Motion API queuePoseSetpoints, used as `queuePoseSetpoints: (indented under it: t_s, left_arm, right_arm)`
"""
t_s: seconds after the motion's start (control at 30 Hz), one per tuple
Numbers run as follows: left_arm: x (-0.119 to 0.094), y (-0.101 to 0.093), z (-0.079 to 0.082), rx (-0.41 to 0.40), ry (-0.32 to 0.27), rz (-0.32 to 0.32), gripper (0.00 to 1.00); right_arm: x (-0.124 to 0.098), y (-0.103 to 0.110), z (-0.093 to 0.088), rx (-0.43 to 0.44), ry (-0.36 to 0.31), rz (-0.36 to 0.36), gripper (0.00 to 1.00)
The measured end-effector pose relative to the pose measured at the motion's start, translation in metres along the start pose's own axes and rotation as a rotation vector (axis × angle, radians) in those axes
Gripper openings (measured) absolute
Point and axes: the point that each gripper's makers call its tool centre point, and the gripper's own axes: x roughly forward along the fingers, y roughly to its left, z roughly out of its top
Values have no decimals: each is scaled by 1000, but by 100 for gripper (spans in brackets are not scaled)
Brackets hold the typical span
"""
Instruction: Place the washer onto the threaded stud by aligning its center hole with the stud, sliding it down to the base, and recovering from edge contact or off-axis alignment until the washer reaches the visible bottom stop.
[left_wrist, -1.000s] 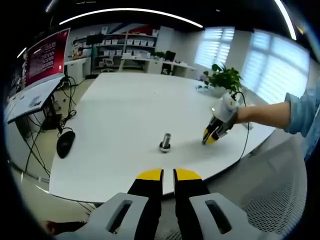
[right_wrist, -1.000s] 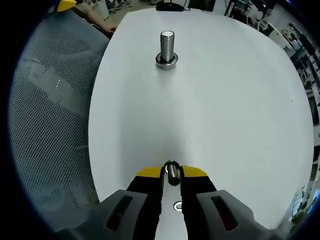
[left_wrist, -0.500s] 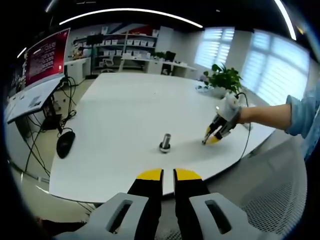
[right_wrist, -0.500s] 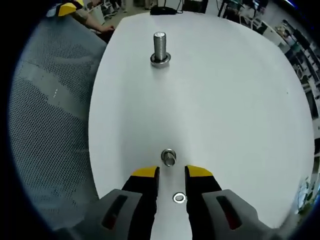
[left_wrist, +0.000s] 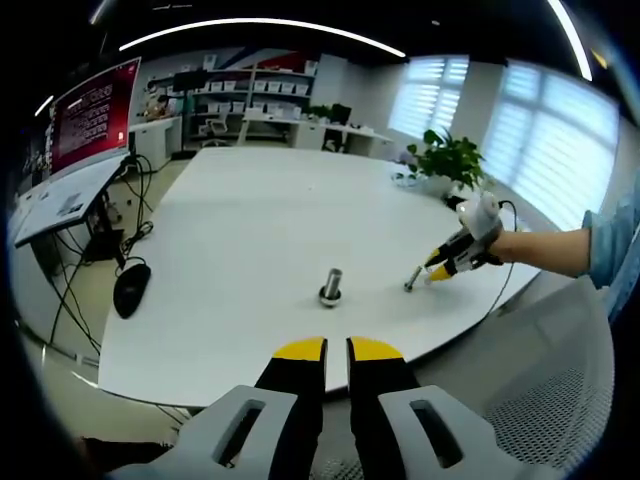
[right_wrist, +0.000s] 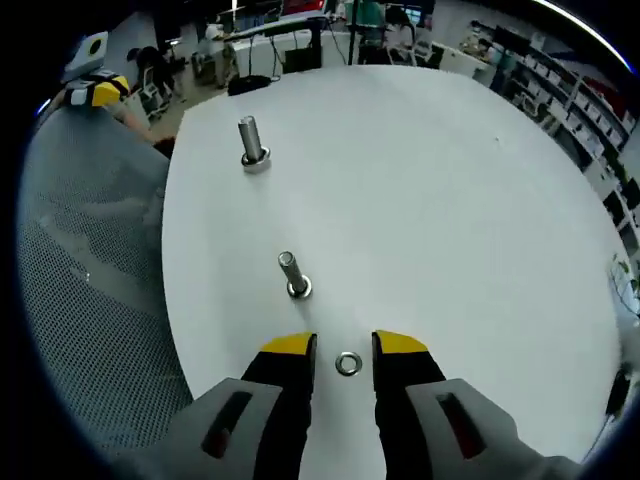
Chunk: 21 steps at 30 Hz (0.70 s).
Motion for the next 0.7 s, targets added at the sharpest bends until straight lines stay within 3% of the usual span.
queuePoseSetpoints:
  t_s: [0.37,0.7]
  left_arm:
    - [0,0,0,0,3,2,5]
    - [0,0,-1,-1,7,4,5]
  right_arm:
    - [4,-1,-24,176,-64,-18,24]
    - [11,-2,-28,151,-65,-41,22]
